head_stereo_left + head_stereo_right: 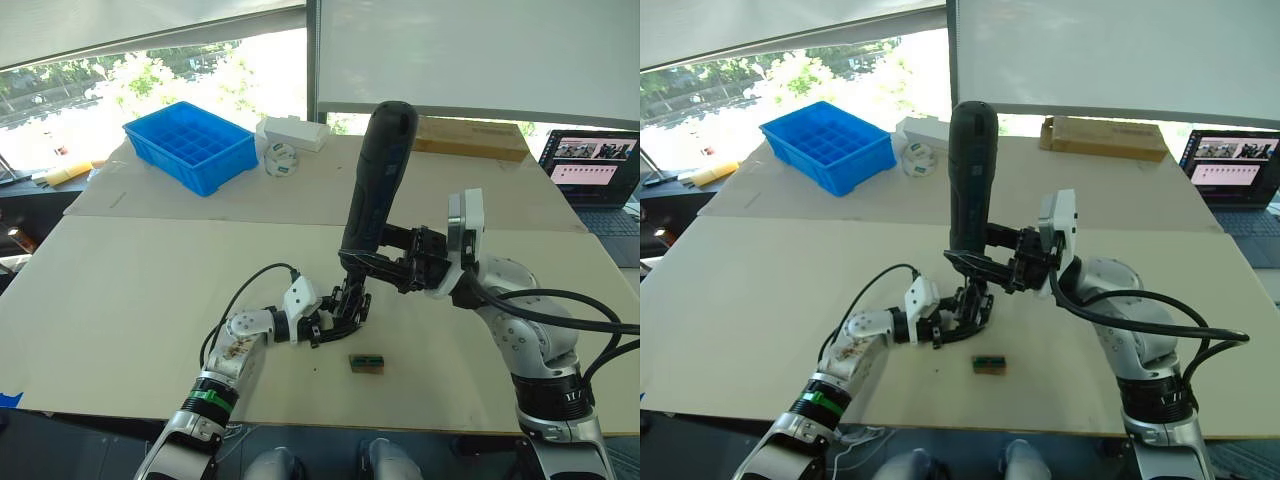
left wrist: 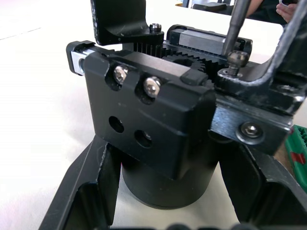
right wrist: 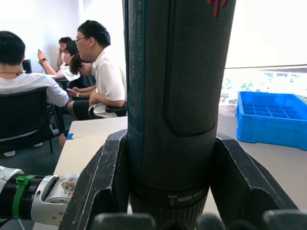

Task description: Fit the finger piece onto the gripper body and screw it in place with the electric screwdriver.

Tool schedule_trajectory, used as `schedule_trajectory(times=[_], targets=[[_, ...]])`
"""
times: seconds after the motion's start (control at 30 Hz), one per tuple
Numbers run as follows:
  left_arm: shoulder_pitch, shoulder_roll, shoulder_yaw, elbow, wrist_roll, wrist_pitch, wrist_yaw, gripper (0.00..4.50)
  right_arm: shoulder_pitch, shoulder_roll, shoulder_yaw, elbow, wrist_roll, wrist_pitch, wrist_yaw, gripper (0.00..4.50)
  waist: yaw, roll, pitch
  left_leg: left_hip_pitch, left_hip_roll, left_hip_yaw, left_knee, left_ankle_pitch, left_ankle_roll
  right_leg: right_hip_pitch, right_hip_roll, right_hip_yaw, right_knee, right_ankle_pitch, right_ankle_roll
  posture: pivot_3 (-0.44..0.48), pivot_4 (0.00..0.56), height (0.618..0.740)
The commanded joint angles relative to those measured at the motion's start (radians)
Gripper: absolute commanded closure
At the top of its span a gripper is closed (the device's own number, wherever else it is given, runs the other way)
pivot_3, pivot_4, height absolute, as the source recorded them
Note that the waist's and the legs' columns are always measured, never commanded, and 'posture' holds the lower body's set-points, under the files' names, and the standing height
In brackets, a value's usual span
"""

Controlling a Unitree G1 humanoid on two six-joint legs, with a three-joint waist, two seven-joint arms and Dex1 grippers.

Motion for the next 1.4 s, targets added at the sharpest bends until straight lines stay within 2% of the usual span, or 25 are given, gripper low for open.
schedule_trajectory(times=[0.03,1.4], targets=[[0.024,-0.002,-0.021,0.005,0.003,0.018,-0.013,2.06,-0.006,0.006,-0.022,-0.040,0.031,-0.010,0.002,2.59,0.000,0.000,0.000,0.000,0.000,0.000,0.000,0.000,0.000,0.000,0.000,0.000,0.000,0.000,0.000,0.000,0.150,0.740],[0.029,-0.001,-0.021,0.007,0.002,0.017,-0.016,2.06,0.001,-0.013,-0.023,-0.041,0.043,-0.010,0.011,2.59,0.000,0.000,0.000,0.000,0.000,0.000,0.000,0.000,0.000,0.000,0.000,0.000,0.000,0.000,0.000,0.000,0.150,0.740]])
